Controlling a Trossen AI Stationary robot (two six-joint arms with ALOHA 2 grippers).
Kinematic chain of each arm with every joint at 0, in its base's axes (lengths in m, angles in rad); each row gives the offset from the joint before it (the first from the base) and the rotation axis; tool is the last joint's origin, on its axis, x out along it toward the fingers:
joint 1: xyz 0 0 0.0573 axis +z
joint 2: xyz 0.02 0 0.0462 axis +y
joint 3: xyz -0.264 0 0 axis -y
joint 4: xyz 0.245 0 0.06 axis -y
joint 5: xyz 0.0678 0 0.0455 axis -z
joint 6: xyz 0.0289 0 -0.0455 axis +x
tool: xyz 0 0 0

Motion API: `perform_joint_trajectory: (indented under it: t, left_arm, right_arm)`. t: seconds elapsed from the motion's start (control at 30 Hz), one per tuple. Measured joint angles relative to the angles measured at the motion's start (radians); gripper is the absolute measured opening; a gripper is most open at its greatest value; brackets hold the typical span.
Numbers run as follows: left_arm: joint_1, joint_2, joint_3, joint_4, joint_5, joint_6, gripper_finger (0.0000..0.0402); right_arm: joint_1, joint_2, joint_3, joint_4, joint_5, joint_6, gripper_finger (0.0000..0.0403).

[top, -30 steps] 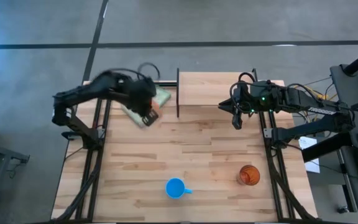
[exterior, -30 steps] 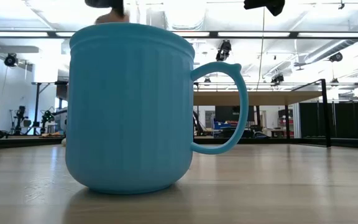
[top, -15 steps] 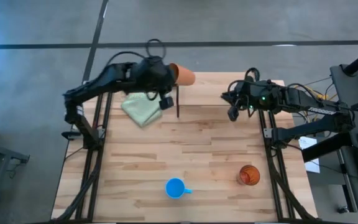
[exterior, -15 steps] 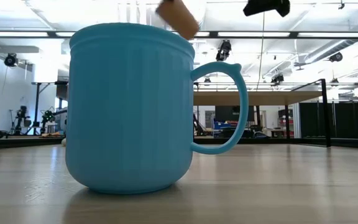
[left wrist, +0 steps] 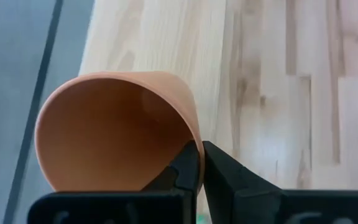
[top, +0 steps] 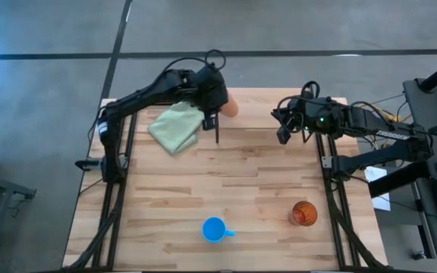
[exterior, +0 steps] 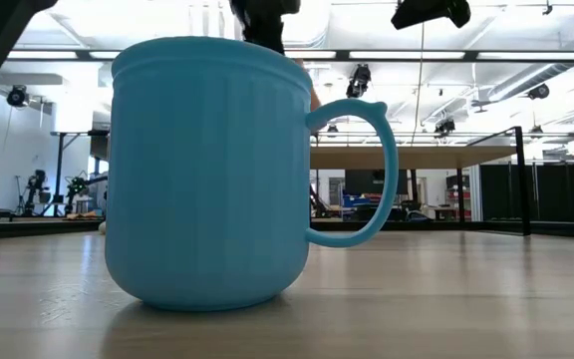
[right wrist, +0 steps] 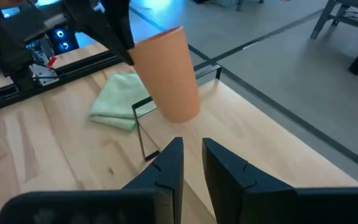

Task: Stack small to large cups/mugs on shelf
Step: Put the light brown cup on the shelf

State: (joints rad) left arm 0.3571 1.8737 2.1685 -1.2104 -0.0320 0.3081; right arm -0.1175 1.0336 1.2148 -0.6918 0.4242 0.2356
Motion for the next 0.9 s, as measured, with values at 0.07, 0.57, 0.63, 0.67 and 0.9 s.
perform_joint_trajectory:
  t: [0.07,0.57,0.63,0.67,0.9]
  left_arm:
    - [0.011,0.011,-0.002,-0.016,0.0,0.013,0.0]
    - [0.023,0.037,-0.019,-0.008,0.0,0.023,0.0]
    - [0.023,0.037,-0.019,0.001,-0.001,0.023,0.0]
    - [0.023,0.037,-0.019,0.001,-0.002,0.023,0.0]
    - [0.023,0.037,-0.019,0.027,-0.032,0.022,0.0031]
  right_arm:
    - [-0.001,0.001,0.0,0.0,0.0,0.0,0.0054]
    - [-0.001,0.002,0.0,-0.004,0.007,0.0,0.0054]
    - [-0.001,0.002,0.0,-0.004,0.007,0.0,0.0054]
    - [-0.001,0.002,0.0,-0.004,0.006,0.0,0.0054]
    - [-0.001,0.002,0.0,-0.004,0.007,0.0,0.0054]
